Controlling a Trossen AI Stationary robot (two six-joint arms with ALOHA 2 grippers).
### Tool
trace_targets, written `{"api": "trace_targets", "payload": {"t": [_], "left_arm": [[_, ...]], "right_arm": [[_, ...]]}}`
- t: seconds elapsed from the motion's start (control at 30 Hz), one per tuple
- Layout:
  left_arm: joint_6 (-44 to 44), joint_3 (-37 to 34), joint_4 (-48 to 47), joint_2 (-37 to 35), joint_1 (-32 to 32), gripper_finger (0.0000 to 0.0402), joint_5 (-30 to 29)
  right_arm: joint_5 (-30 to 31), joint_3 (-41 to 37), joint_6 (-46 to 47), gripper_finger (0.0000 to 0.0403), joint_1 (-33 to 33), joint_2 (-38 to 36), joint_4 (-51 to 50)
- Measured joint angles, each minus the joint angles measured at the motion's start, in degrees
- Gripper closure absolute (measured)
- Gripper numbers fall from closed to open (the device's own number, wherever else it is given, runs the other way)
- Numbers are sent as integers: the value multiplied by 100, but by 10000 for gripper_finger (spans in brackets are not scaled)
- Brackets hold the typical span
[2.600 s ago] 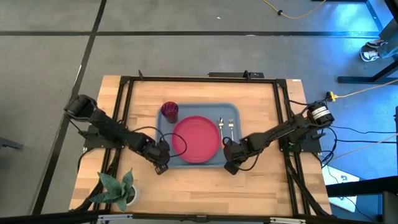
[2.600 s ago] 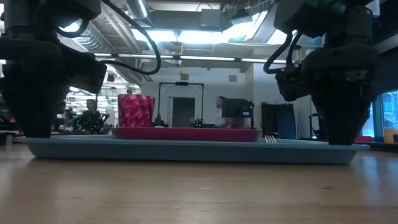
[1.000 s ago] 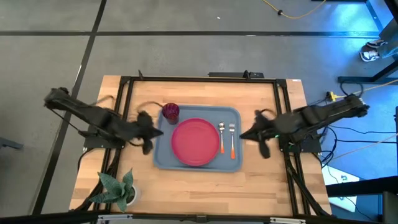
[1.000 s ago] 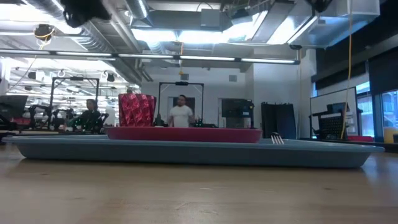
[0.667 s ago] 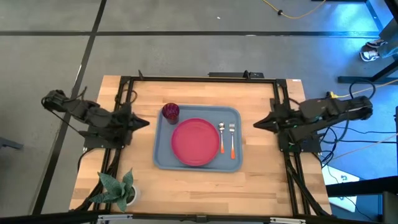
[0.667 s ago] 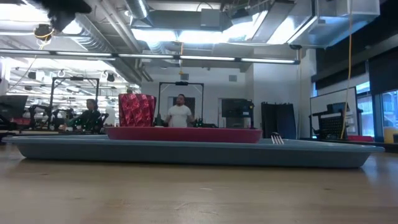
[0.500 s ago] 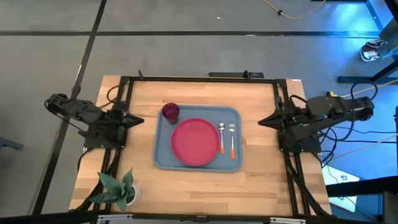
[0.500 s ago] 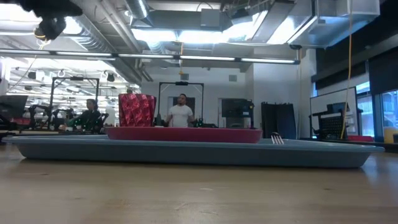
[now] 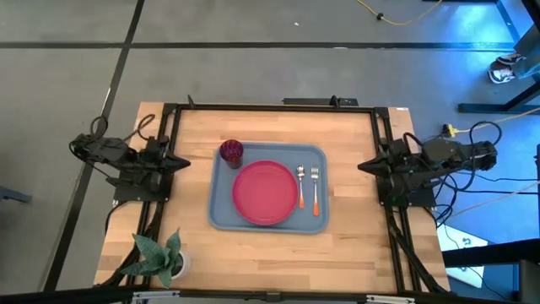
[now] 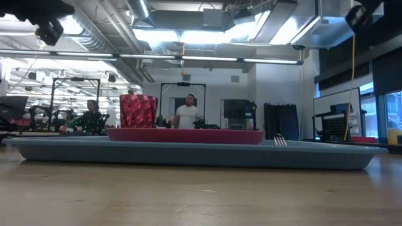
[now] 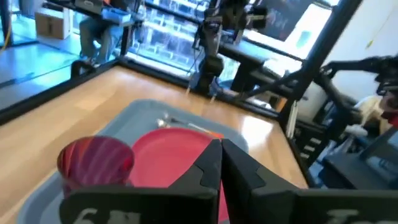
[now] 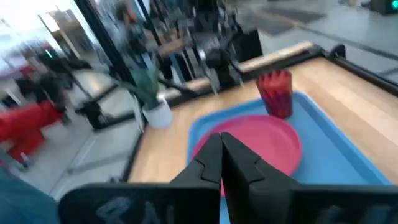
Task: Pick and place plate/cup/fork/spoon on tray
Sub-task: Return to Home Position
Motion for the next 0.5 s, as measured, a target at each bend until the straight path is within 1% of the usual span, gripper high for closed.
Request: {"api": "trace_targets", "payload": {"t": [0.1, 0.23, 0.33, 0.43, 0.5], "left_arm": [[248, -28, 520, -5, 0, 401, 183], [634, -364, 1159, 4, -2, 401, 351], [685, -561, 1666, -3, 0, 401, 498], [682, -868, 1990, 3, 0, 401, 497], [685, -1017, 2413, -3, 0, 401, 491]], "right_arm": [[8, -539, 31, 401, -1, -482, 445], [-24, -1154, -42, 401, -1, -1004, 925], [-100, -1527, -4, 401, -1, -1348, 1011], [-217, -1803, -32, 401, -1, -1689, 1257], [-300, -1957, -142, 401, -1, -1696, 1452]]}}
